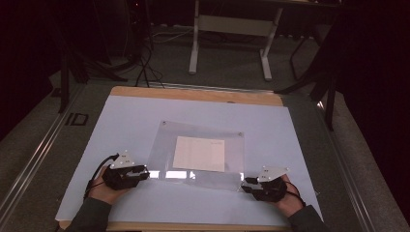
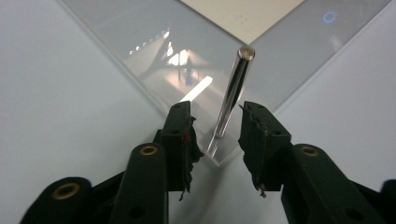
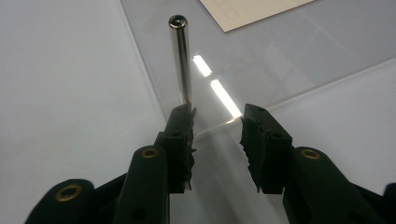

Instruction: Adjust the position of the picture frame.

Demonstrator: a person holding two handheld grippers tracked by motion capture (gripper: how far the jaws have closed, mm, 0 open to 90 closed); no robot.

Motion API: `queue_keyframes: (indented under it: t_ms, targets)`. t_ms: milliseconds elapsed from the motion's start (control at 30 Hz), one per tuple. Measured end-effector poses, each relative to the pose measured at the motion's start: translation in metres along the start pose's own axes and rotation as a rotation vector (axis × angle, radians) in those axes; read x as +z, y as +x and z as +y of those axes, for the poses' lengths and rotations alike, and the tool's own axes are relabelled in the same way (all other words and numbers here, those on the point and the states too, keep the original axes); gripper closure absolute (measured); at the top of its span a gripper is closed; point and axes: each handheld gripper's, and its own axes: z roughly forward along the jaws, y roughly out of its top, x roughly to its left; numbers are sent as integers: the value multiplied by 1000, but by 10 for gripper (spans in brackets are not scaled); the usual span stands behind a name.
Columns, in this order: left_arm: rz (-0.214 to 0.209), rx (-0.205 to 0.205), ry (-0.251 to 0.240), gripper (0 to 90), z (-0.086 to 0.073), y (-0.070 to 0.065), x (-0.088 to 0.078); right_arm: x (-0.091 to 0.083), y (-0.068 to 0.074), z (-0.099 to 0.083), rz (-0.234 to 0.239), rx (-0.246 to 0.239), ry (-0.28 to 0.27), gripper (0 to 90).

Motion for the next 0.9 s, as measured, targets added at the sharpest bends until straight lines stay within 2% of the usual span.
queue_keyframes:
  t_ms: [133,233,433,533,600,767,900]
  targets:
    - [-10,10,-19,687,6,-1,4,0,3,2,40,-18,-23,631]
    - [-11,26,-17,724,10,-2,9,4,7,6,31,-30,-33,662]
    - [-4,52,2,747,13,-3,20,11,8,9,11,-21,-28,715]
    - [-6,72,1,803,14,-5,24,13,9,9,8,-18,-39,734]
    - [13,88,10,827,14,-6,25,14,10,10,6,-20,-45,751]
    - [4,85,2,844,14,-5,25,17,15,12,-2,-41,-53,840]
    - [10,100,4,846,14,-6,25,18,17,13,-9,-48,-50,843]
